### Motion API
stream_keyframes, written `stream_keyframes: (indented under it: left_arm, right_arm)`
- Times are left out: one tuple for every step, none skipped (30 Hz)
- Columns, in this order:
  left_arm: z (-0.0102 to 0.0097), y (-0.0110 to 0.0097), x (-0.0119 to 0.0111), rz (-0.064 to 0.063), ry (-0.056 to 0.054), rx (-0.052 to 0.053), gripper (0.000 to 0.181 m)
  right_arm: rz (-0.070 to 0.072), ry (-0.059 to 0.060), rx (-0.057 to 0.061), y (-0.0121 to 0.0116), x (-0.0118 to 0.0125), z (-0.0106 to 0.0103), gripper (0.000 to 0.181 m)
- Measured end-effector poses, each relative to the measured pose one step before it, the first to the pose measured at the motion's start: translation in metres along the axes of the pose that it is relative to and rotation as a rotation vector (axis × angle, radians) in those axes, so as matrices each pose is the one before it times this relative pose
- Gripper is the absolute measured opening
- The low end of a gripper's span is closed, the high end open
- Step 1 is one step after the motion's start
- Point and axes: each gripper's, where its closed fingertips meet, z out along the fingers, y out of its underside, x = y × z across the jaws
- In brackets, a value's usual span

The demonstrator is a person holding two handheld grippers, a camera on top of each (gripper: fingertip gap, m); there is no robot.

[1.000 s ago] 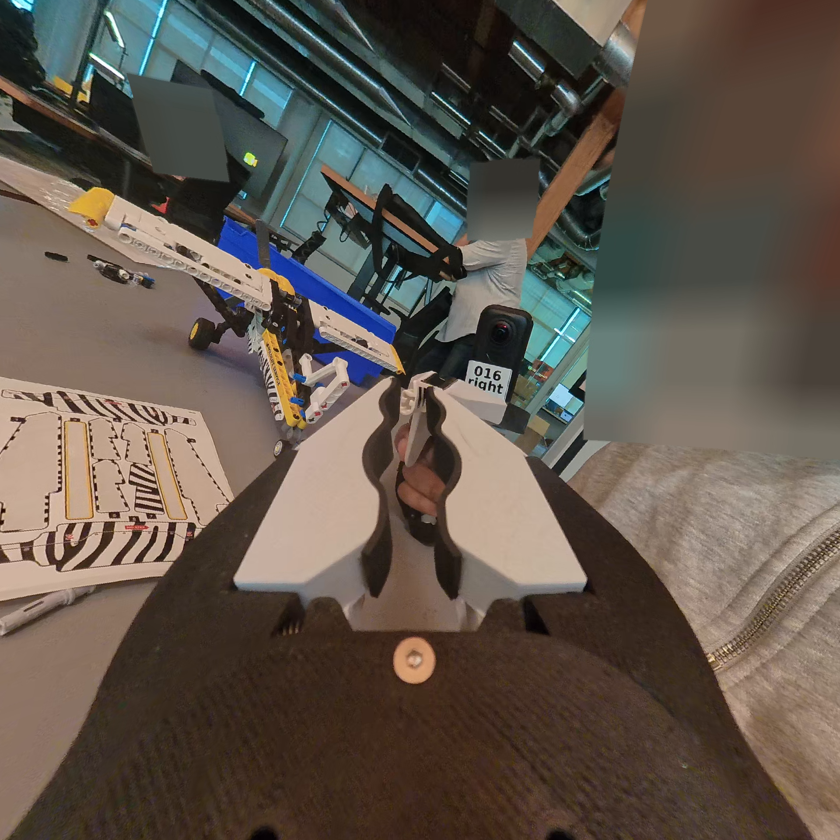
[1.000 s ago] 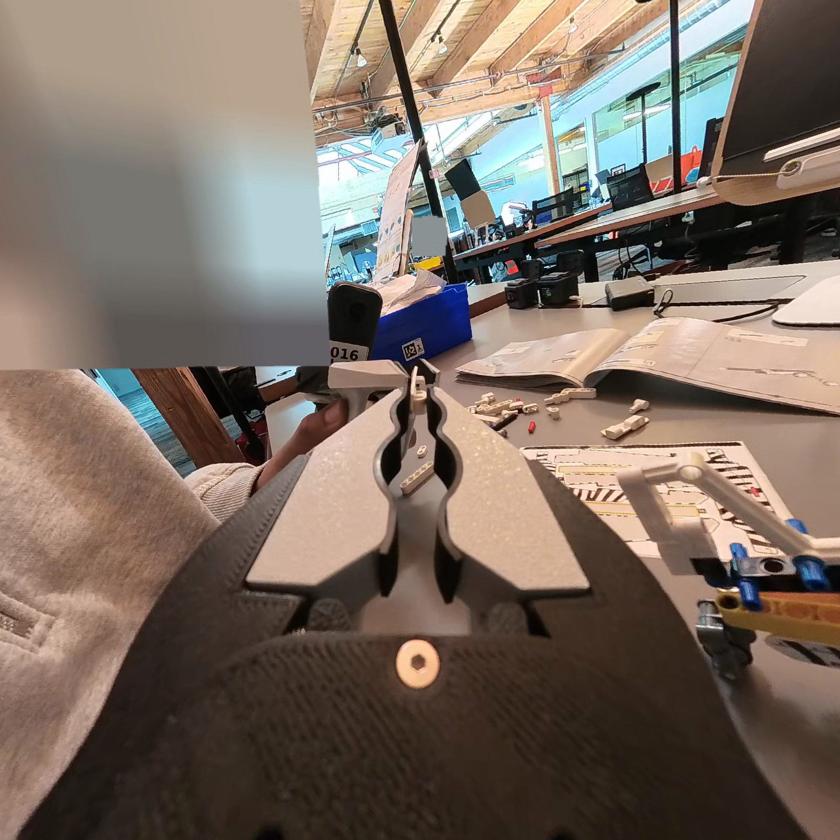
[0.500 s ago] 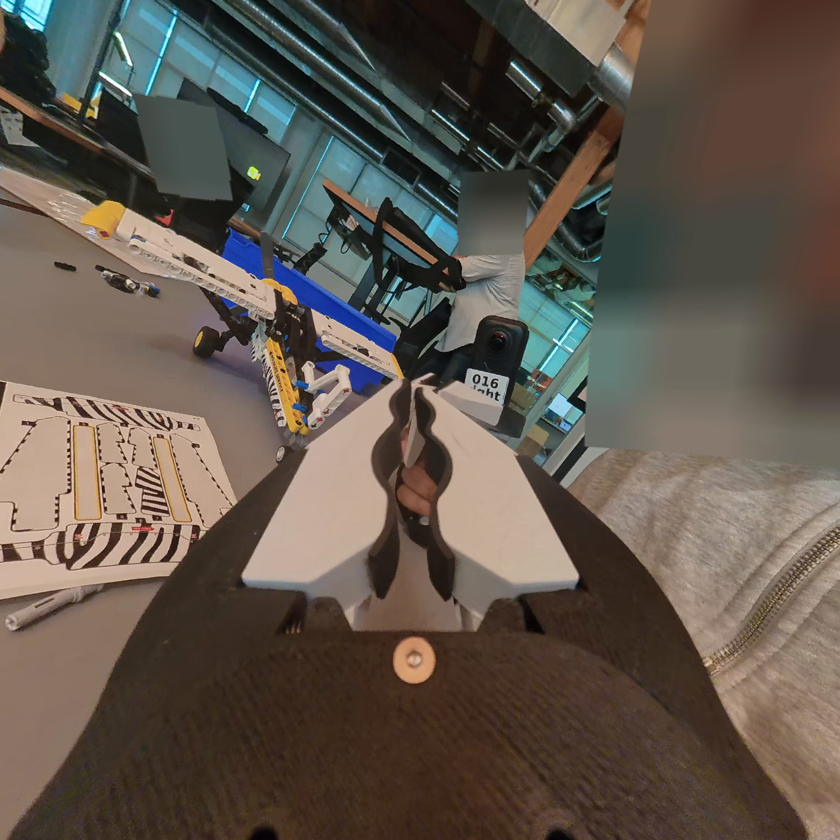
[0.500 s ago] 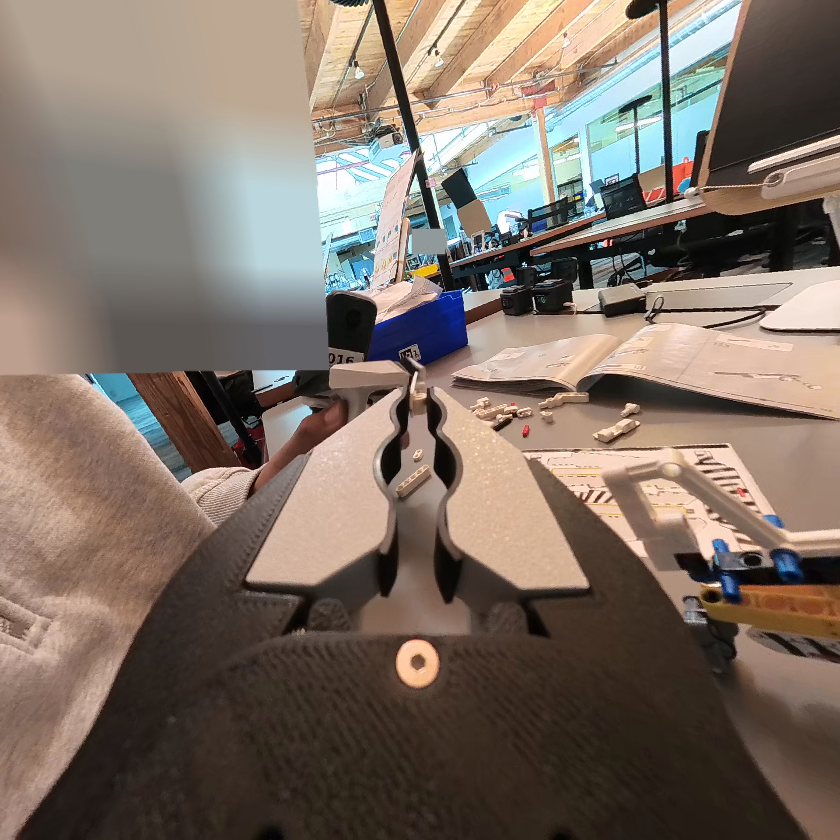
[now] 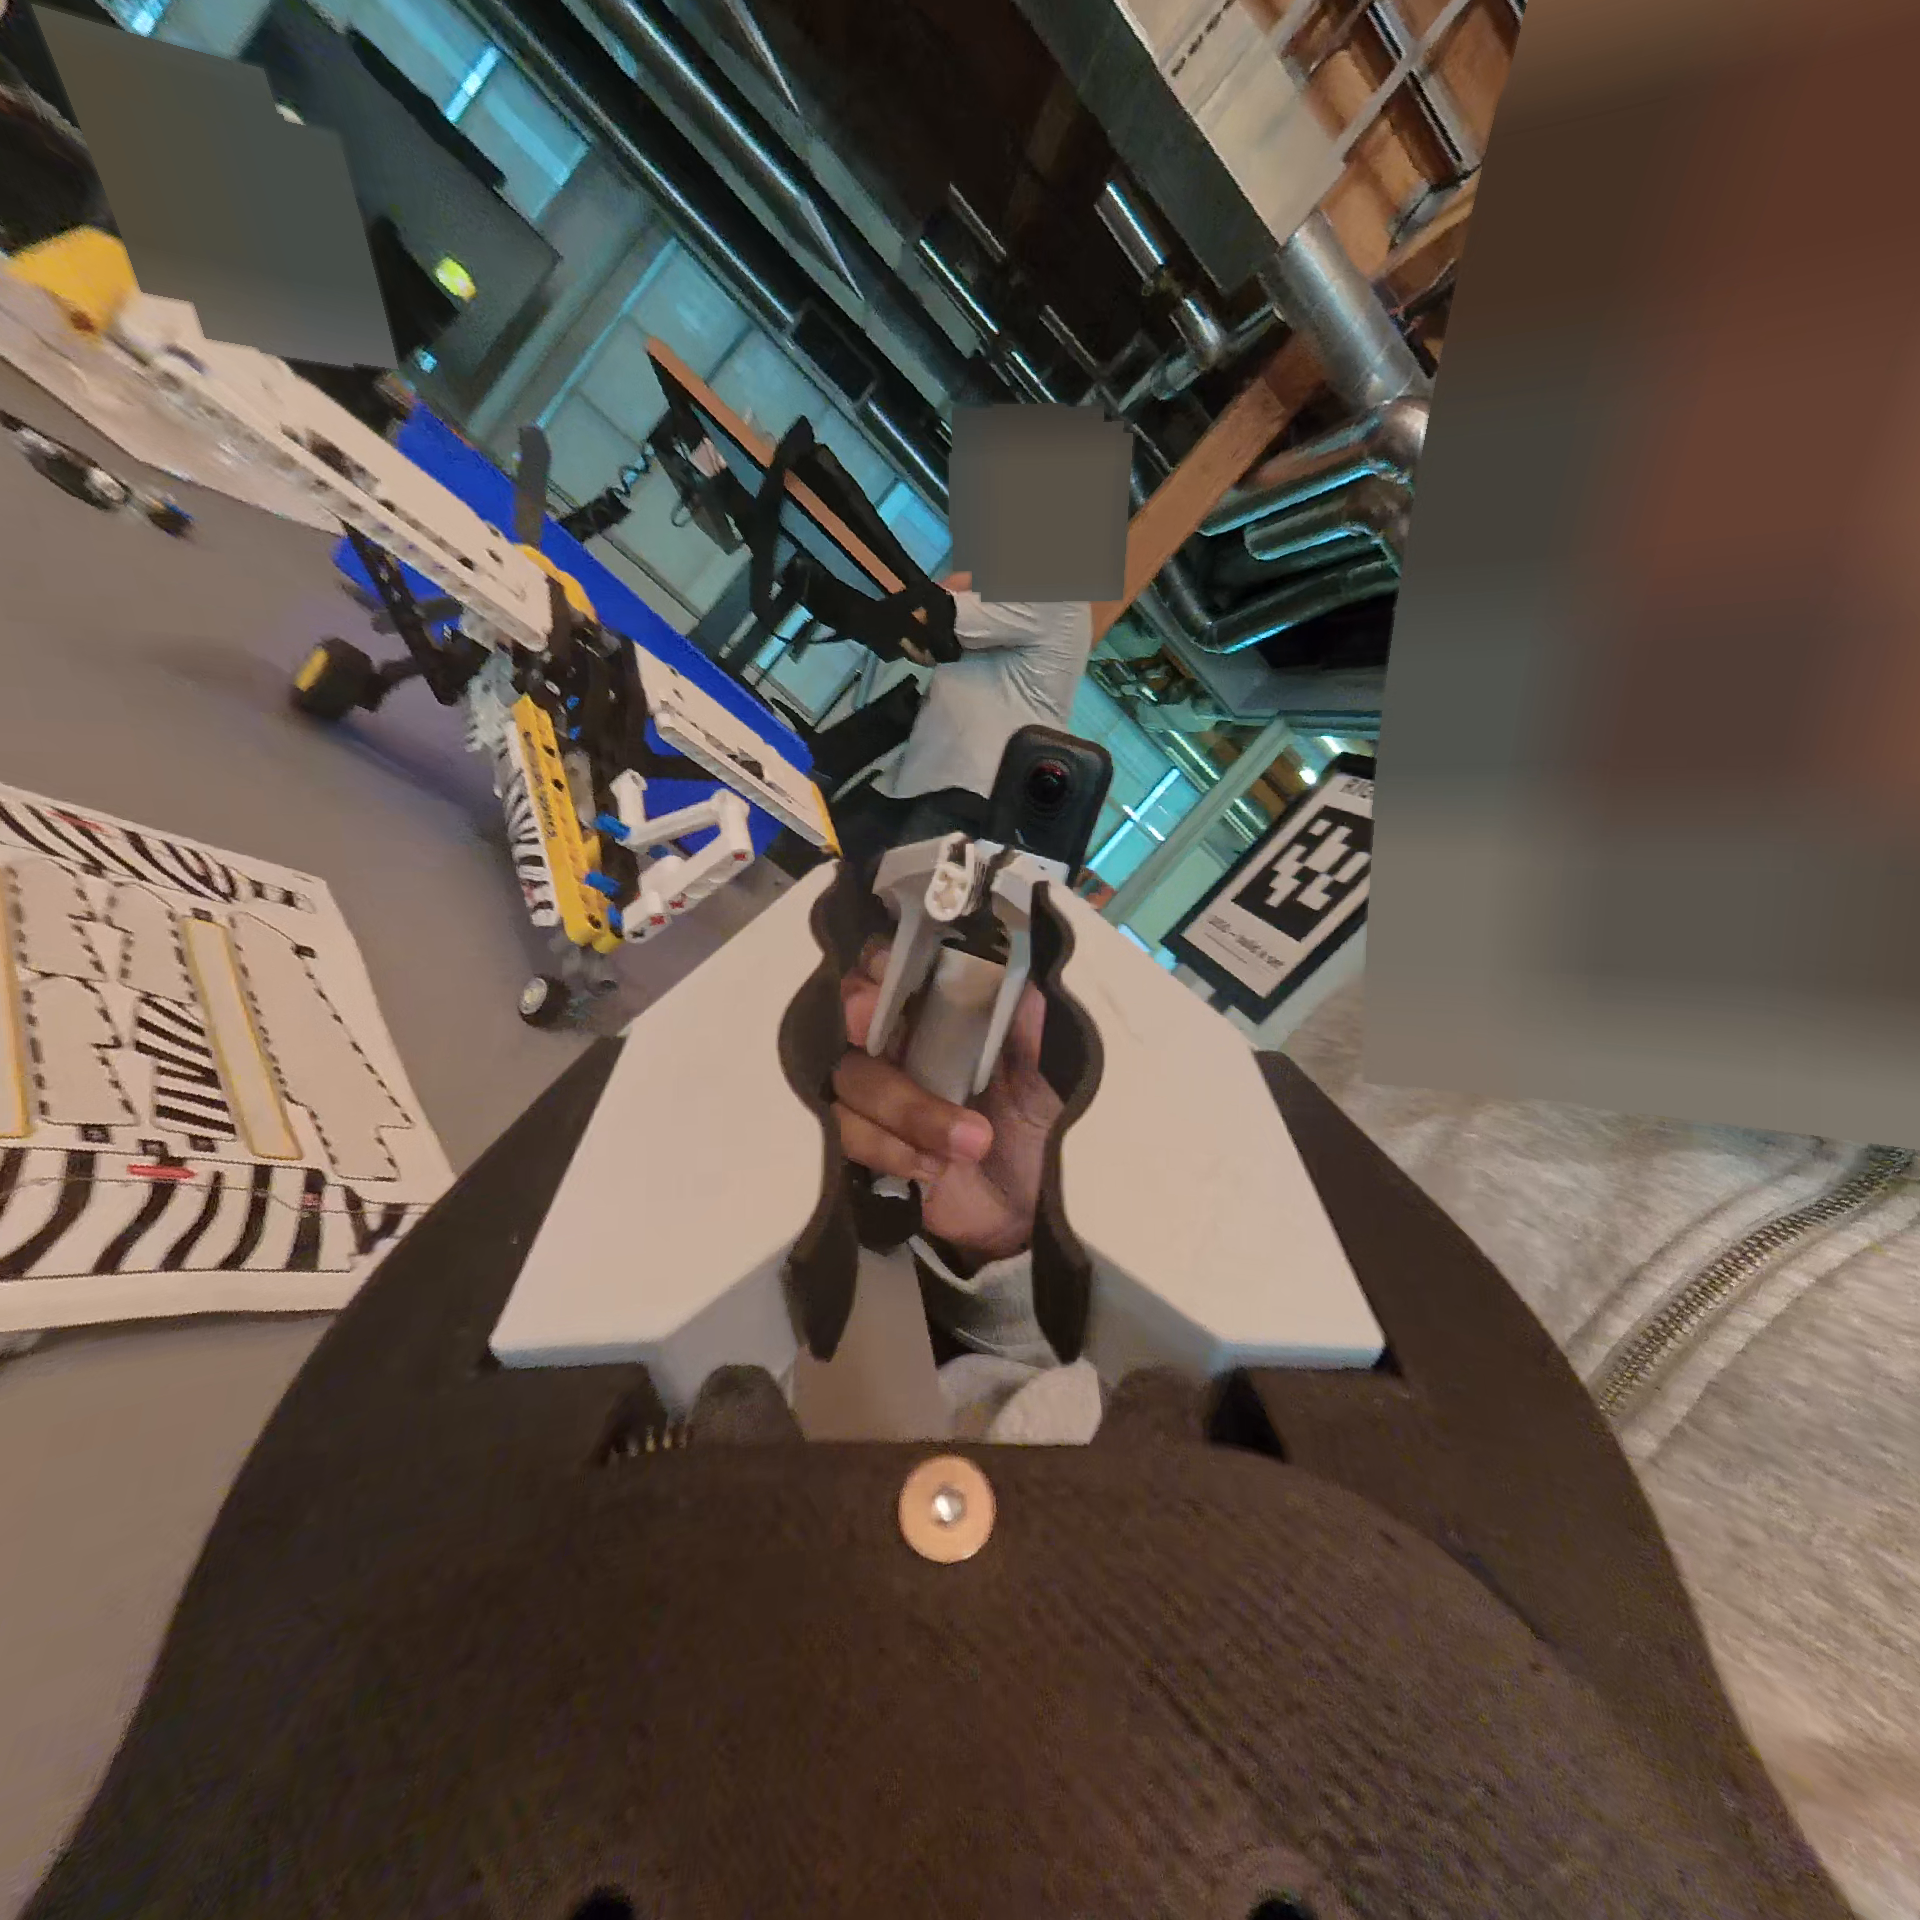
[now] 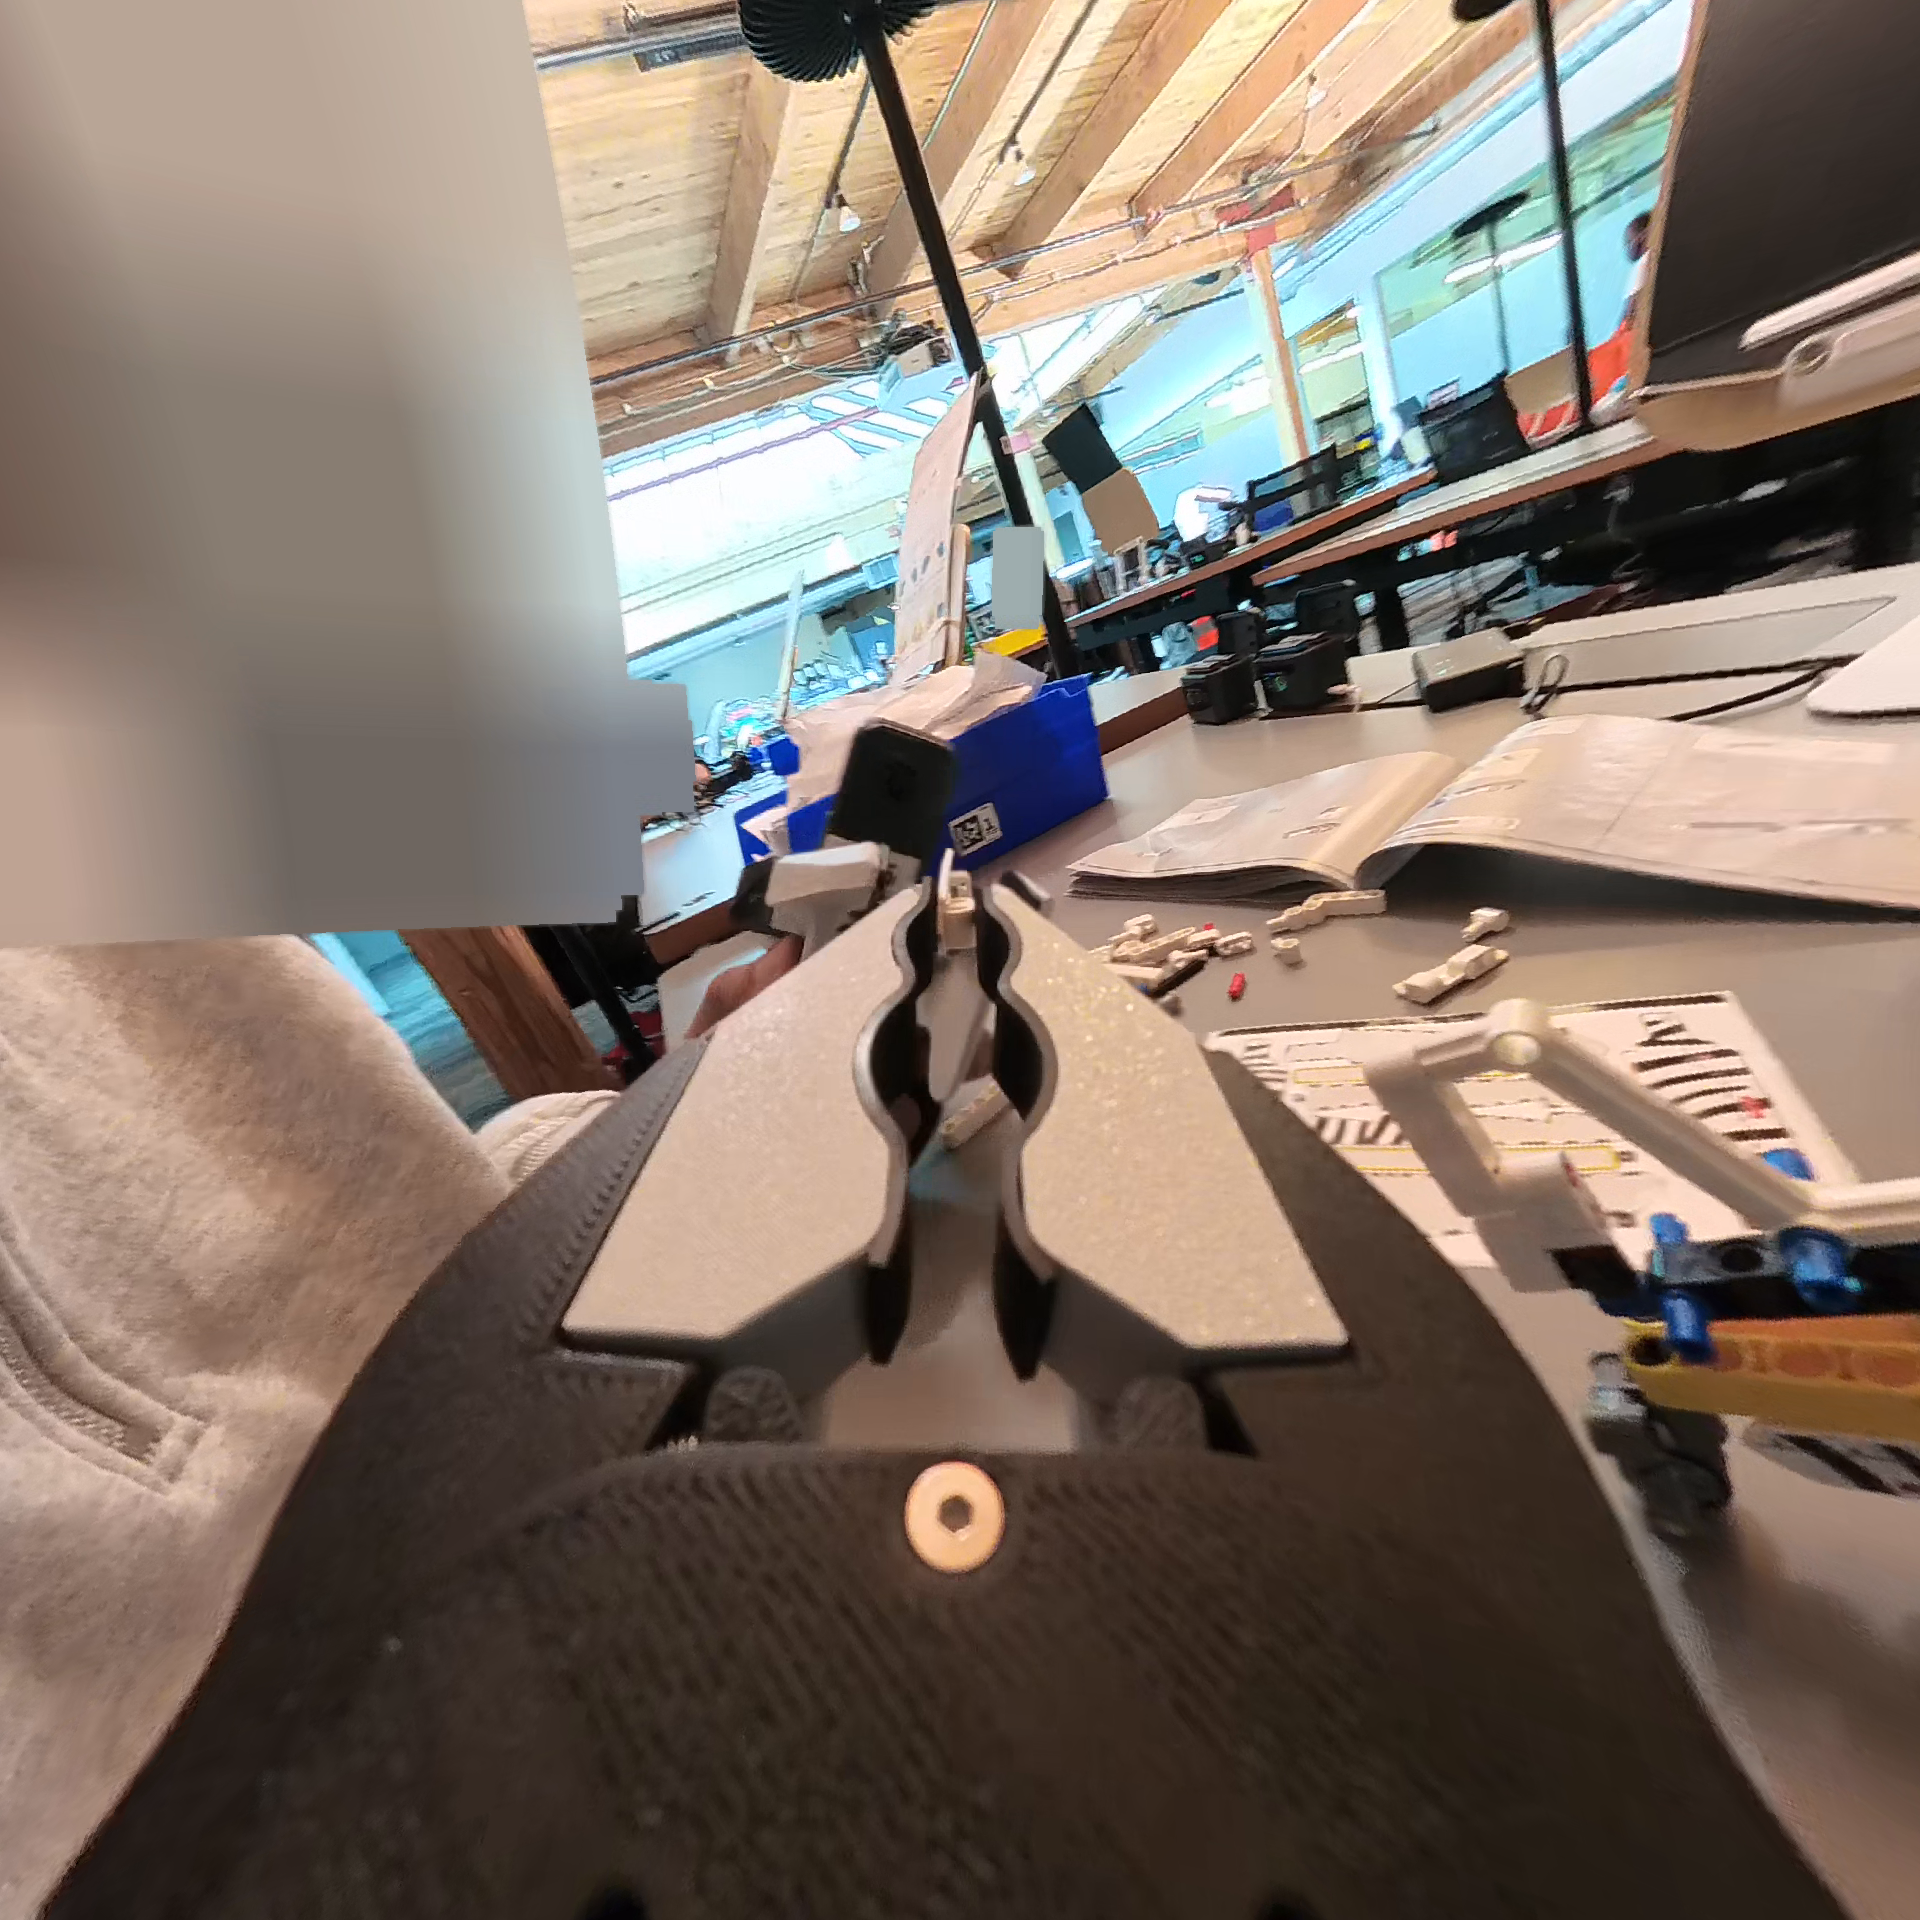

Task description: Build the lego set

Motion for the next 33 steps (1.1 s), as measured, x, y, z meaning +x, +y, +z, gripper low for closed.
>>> stream_keyframes:
  left_arm:
    - [0.00097,0.00142,0.00117,-0.0066,0.0114,-0.0072,0.031]
    - [0.00055,0.00114,0.00090,-0.0020,0.0074,-0.0066,0.029]
    - [0.00042,0.00113,0.00086,-0.0007,0.0060,-0.0072,0.026]
    - [0.00033,0.00088,0.00087,0.0001,0.0059,-0.0056,0.022]
    - [0.00008,0.00037,0.00104,0.0015,0.0059,-0.0026,0.018]
    - [-0.00027,-0.00010,0.00076,0.0028,0.0033,0.0001,0.013]
    - [-0.00043,-0.00040,-0.00011,0.0030,-0.0032,0.0016,0.010]
    - [-0.00043,-0.00022,-0.00051,0.0036,-0.0056,0.0013,0.007]
    - [-0.00032,-0.00036,0.00011,0.0018,-0.0004,0.0019,0.006]
    - [-0.00002,0.00005,0.00003,-0.0007,-0.0001,-0.0003,0.006]
    - [-0.00007,-0.00005,-0.00033,-0.0003,-0.0026,-0.0006,0.006]
    - [-0.00012,-0.00016,-0.00052,0.0025,-0.0052,0.0002,0.006]
    - [-0.00037,-0.00068,-0.00036,0.0044,-0.0046,0.0037,0.006]
    - [-0.00095,-0.00151,0.00021,0.0033,-0.0009,0.0092,0.006]
    - [-0.00111,-0.00164,-0.00057,-0.0003,-0.0037,0.0102,0.006]
    - [-0.00103,-0.00141,-0.00079,-0.0028,-0.0042,0.0090,0.006]
    - [-0.00047,-0.00089,-0.00039,-0.0036,-0.0004,0.0057,0.005]
    - [-0.00018,-0.00017,-0.00022,-0.0023,-0.0004,0.0011,0.005]
    - [0.00027,0.00045,-0.00021,0.0011,-0.0023,-0.0024,0.005]
    - [0.00061,0.00091,0.00026,0.0035,-0.0004,-0.0055,0.005]
    - [0.00088,0.00132,0.00035,0.0051,-0.0008,-0.0082,0.005]
    - [0.00090,0.00144,0.00048,0.0060,-0.0002,-0.0092,0.005]
    - [0.00079,0.00121,0.00067,0.0063,0.0007,-0.0079,0.005]
    - [0.00042,0.00056,0.00080,0.0062,0.0013,-0.0040,0.005]
    - [-0.00023,-0.00032,0.00048,0.0046,0.0001,0.0013,0.005]
    - [-0.00064,-0.00100,-0.00040,0.0019,-0.0038,0.0056,0.005]
    - [-0.00073,-0.00105,-0.00048,-0.0023,-0.0023,0.0067,0.005]
    - [-0.00074,-0.00114,-0.00030,-0.0058,0.0014,0.0074,0.005]
    - [-0.00086,-0.00126,-0.00036,-0.0070,0.0020,0.0082,0.005]
    - [-0.00088,-0.00139,-0.00043,-0.0066,0.0008,0.0086,0.005]
    - [-0.00076,-0.00125,-0.00056,-0.0036,-0.0015,0.0076,0.005]
    - [-0.00059,-0.00070,-0.00065,-0.0007,-0.0038,0.0047,0.005]
    - [-0.00034,-0.00040,-0.00051,0.0005,-0.0041,0.0019,0.005]
  right_arm:
    - [0.0147,-0.0112,-0.0032,0.00070,-0.00073,0.00050,0.005]
    - [0.0128,-0.0097,-0.0045,0.00076,-0.00057,0.00060,0.005]
    - [0.0090,-0.0065,-0.0034,0.00059,-0.00027,0.00033,0.005]
    - [0.0042,-0.0033,-0.0012,0.00030,-0.00016,0.00016,0.004]
    - [0.0014,-0.0019,-0.0019,0.00022,-0.00015,0.00009,0.005]
    - [0.0010,-0.0018,-0.0035,0.00043,-0.00020,0.00026,0.004]
    - [-0.0001,-0.0045,-0.0035,0.00047,-0.00059,0.00030,0.004]
    - [0.0002,-0.0036,-0.0041,0.00051,-0.00053,0.00040,0.005]
    - [0.0002,0.0003,-0.0027,0.00041,-0.00005,0.00031,0.005]
    - [-0.0001,0.0016,-0.0001,0.00002,0.00024,-0.00001,0.004]
    - [0.0007,0.0038,0.0008,-0.00016,0.00056,0.00001,0.005]
    - [-0.0002,0.0062,0.0012,-0.00017,0.00088,0.00008,0.005]
    - [-0.0029,0.0090,0.0060,-0.00082,0.00113,-0.00020,0.006]
    - [-0.0024,0.0132,0.0109,-0.00149,0.00185,-0.00053,0.010]
    - [0.0002,0.0093,0.0114,-0.00158,0.00173,-0.00079,0.014]
    - [0.0053,0.0027,0.0075,-0.00110,0.00106,-0.00056,0.017]
    - [0.0089,-0.0006,0.0019,-0.00010,0.00055,-0.00005,0.021]
    - [0.0093,-0.0033,-0.0033,0.00071,-0.00006,0.00058,0.023]
    - [0.0079,-0.0031,-0.0082,0.00158,-0.00073,0.00142,0.024]
    - [0.0042,-0.0019,-0.0126,0.00233,-0.00099,0.00180,0.026]
    - [-0.0004,0.0004,-0.0142,0.00249,-0.00105,0.00206,0.027]
    - [-0.0044,0.0020,-0.0118,0.00198,-0.00094,0.00165,0.026]
    - [-0.0059,0.0044,-0.0075,0.00125,-0.00044,0.00101,0.025]
    - [-0.0047,0.0082,0.0002,0.00008,0.00055,0.00004,0.021]
    - [-0.0008,0.0063,0.0038,-0.00070,0.00098,-0.00066,0.015]
    - [0.0023,-0.0051,0.0018,-0.00054,0.00006,-0.00091,0.012]
    - [0.0074,-0.0084,0.0000,-0.00024,-0.00021,-0.00053,0.010]
    - [0.0093,-0.0070,0.0007,-0.00023,0.00011,-0.00039,0.009]
    - [0.0062,-0.0026,0.0019,-0.00028,0.00035,-0.00057,0.008]
    - [0.0002,0.0020,0.0016,-0.00053,0.00063,-0.00054,0.008]
    - [-0.0066,0.0063,0.0009,-0.00056,0.00095,-0.00089,0.008]
    - [-0.0109,0.0098,0.0015,-0.00085,0.00121,-0.00094,0.007]
    - [-0.0109,0.0111,0.0027,-0.00107,0.00135,-0.00117,0.006]
